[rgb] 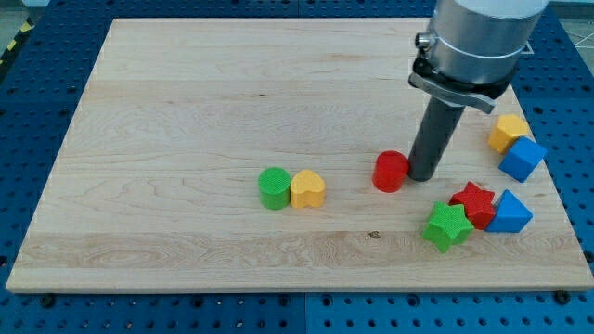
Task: Slide the red circle towards the bottom center of the board
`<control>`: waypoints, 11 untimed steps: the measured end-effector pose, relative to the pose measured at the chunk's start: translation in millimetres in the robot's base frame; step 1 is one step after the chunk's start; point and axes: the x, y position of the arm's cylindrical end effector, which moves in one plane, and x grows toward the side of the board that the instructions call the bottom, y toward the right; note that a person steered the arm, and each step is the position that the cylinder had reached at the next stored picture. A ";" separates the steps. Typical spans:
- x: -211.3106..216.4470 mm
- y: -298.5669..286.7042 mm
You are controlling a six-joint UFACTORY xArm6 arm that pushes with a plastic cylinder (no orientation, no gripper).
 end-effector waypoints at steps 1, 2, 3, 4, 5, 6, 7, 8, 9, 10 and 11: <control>0.0 -17.0; -0.1 -34.9; -0.7 -44.8; -17.6 -44.8; -27.7 -53.1; -30.4 -71.4; -30.3 -75.8; -22.4 -75.8; -7.8 -75.3; -9.3 -75.3; -11.7 -74.4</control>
